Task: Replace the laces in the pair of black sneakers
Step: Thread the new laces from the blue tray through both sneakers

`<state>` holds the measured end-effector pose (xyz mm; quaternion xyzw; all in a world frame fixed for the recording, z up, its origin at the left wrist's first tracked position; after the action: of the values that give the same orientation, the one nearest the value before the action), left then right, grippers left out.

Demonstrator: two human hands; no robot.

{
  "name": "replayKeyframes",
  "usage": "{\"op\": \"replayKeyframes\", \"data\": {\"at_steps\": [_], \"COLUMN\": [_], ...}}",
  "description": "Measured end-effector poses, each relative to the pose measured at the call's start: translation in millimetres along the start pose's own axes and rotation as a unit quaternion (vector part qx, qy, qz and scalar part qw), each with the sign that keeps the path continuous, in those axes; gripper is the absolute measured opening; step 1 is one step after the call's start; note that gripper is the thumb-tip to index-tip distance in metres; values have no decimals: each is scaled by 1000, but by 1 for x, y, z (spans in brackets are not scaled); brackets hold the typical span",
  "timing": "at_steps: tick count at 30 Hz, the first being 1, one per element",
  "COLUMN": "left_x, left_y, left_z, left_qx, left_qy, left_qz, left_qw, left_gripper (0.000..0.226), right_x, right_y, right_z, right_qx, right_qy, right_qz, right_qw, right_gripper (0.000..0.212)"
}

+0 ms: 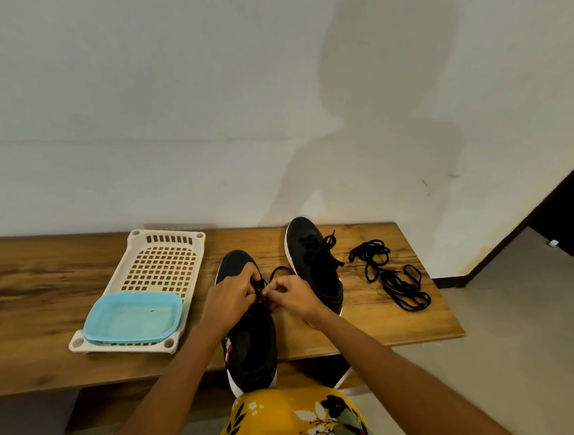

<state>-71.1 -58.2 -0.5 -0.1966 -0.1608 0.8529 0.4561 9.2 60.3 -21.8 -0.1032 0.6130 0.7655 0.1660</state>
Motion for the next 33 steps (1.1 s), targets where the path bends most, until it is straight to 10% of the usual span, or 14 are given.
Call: {"op": "replayKeyframes", "data": {"at_steps": [8, 22, 33], "left_x": [8, 10, -14], "left_y": [-14, 2, -70], "left_z": [9, 6, 99], "left_qx": [155, -38, -199], "left_qy": [53, 86, -57], "left_qz": [-61, 32, 54], "left_qw": [985, 995, 977], "left_gripper": [25, 29, 18], "right_x": [-3, -22, -108], "right_y": [-3, 114, 196], "right_z": [4, 57, 116], "right_qx": [53, 254, 298], "right_qy": [12, -90, -161], "right_qz": [28, 119, 228], "right_qw": [998, 956, 913], "right_gripper": [11, 20, 8]}}
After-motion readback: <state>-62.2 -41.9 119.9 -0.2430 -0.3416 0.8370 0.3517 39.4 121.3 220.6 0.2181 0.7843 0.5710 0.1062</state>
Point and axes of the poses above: each hand's wrist, its own x-axis towards the middle knuckle, its own z-axis out of the back of the hand, y = z × x, the point moved 3 cm from there along x, towards the middle knuckle, and after that the axes turned 15 degrees about y, right-handed, at the moved point
